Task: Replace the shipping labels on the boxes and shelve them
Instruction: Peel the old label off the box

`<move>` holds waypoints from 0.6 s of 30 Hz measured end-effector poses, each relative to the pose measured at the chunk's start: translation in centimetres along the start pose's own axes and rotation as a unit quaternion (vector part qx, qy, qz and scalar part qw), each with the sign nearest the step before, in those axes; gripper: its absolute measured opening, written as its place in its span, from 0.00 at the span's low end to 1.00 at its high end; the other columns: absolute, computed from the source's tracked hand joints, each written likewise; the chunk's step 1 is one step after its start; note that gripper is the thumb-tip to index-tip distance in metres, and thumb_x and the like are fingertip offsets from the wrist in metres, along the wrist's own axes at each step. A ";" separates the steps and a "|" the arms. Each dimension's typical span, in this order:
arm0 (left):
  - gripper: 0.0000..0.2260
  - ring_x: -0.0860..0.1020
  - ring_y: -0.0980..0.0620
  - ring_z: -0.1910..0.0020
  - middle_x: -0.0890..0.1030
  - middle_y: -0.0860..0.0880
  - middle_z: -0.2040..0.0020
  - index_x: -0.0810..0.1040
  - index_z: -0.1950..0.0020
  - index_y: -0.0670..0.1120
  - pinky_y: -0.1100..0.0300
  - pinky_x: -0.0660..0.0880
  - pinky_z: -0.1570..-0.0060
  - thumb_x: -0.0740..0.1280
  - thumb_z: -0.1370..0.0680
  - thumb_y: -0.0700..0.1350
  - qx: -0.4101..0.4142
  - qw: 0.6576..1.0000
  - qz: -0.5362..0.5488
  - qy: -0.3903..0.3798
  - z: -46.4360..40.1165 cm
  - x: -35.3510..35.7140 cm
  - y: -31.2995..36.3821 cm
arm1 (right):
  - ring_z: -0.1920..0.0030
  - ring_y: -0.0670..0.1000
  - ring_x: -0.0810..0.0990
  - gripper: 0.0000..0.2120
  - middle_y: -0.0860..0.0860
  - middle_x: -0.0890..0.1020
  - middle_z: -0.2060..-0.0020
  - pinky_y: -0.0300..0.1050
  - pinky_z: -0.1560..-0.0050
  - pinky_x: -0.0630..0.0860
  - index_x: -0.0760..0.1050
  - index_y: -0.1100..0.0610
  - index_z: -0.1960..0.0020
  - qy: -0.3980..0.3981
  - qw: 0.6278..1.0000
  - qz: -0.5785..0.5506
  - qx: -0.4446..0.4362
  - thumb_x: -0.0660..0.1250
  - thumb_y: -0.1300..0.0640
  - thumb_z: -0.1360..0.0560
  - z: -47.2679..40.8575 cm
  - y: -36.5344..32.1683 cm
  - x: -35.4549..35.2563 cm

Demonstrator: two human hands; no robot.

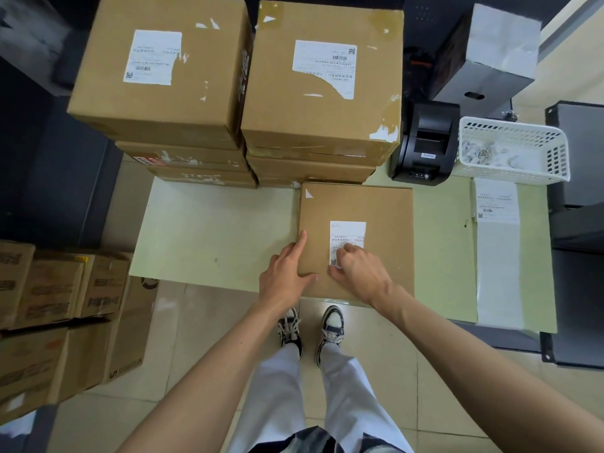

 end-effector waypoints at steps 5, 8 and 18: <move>0.44 0.68 0.46 0.30 0.64 0.58 0.23 0.46 0.19 0.64 0.49 0.71 0.44 0.72 0.25 0.59 0.000 1.000 -0.006 0.003 -0.1 0.0 0.0 | 0.47 0.61 0.78 0.13 0.59 0.78 0.48 0.50 0.54 0.73 0.75 0.65 0.46 -0.017 1.000 0.011 -0.010 0.58 0.56 0.20 -0.3 -0.8 0.4; 0.43 0.68 0.46 0.30 0.65 0.58 0.23 0.46 0.19 0.64 0.49 0.71 0.45 0.72 0.24 0.59 -0.002 1.000 -0.010 0.002 0.0 0.1 0.0 | 0.48 0.62 0.79 0.12 0.60 0.78 0.50 0.52 0.54 0.74 0.75 0.66 0.47 -0.011 1.000 0.003 -0.017 0.58 0.58 0.21 -0.3 -0.9 0.6; 0.43 0.68 0.46 0.30 0.64 0.58 0.23 0.46 0.19 0.64 0.49 0.71 0.43 0.72 0.24 0.58 -0.008 1.000 0.000 -0.002 0.0 0.0 0.0 | 0.54 0.63 0.78 0.10 0.59 0.77 0.53 0.53 0.57 0.73 0.74 0.64 0.52 0.008 0.998 -0.060 -0.012 0.62 0.56 0.21 0.2 0.7 -0.2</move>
Point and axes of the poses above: each hand's wrist, its own z-axis away from the middle knuckle, its own x-axis out of the palm, y = z × x, the point moved 8 cm from there along -z, towards the middle knuckle
